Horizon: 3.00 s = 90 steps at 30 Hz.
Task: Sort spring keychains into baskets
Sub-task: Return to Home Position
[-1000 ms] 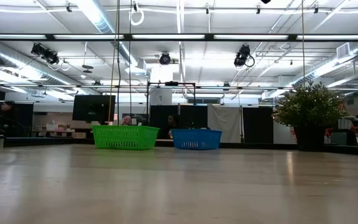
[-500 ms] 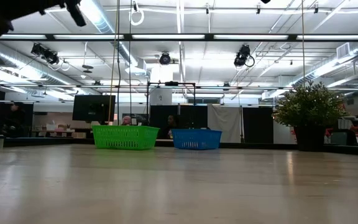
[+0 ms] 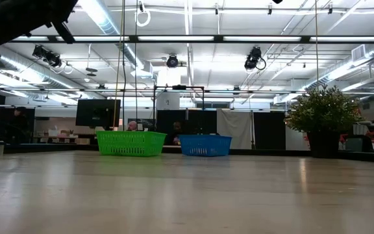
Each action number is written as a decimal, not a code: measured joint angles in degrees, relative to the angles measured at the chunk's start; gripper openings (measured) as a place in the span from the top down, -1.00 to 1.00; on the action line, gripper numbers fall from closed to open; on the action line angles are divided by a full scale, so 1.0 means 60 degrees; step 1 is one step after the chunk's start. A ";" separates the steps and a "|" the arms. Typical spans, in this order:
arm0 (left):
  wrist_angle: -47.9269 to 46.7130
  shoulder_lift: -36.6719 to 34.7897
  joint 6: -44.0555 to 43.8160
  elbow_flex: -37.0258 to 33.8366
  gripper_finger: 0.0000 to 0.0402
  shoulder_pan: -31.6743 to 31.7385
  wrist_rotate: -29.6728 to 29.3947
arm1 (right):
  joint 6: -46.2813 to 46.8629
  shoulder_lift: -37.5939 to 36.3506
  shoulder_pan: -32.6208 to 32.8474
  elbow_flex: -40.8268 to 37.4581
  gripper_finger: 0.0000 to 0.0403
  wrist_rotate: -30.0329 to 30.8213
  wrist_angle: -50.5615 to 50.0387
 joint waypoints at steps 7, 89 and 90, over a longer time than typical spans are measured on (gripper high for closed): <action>-0.0931 -0.1114 0.0423 -0.0243 1.00 0.0011 -0.0143 | 0.0033 0.0000 0.0000 0.0000 0.89 -0.0003 0.0000; -0.7579 -0.2057 -0.0026 -0.0243 0.99 0.0025 0.1792 | 0.3792 -0.6385 0.2856 -1.1210 1.00 0.2092 0.9852; -0.7575 -0.2057 -0.0029 -0.0243 0.99 0.0028 0.1792 | 0.3803 -0.6677 0.2881 -1.1380 1.00 0.2115 0.9821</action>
